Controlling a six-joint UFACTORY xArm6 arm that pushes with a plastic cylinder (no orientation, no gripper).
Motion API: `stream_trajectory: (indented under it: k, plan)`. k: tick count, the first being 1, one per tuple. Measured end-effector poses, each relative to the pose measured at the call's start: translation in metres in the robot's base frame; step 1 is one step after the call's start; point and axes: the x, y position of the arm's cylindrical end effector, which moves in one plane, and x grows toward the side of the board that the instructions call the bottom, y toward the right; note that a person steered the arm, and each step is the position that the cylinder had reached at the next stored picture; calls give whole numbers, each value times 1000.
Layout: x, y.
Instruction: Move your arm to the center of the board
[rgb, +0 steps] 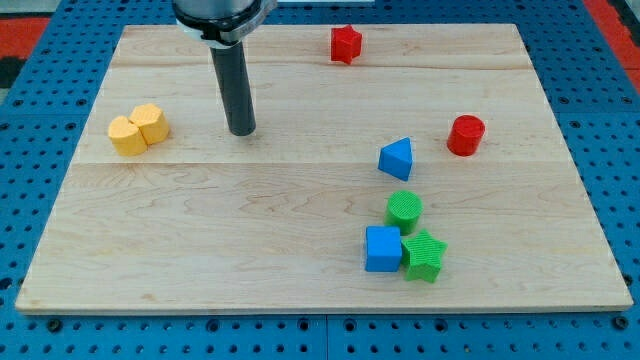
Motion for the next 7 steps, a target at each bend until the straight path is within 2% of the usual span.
stream_trajectory:
  k: [7]
  plan:
    - [0, -14]
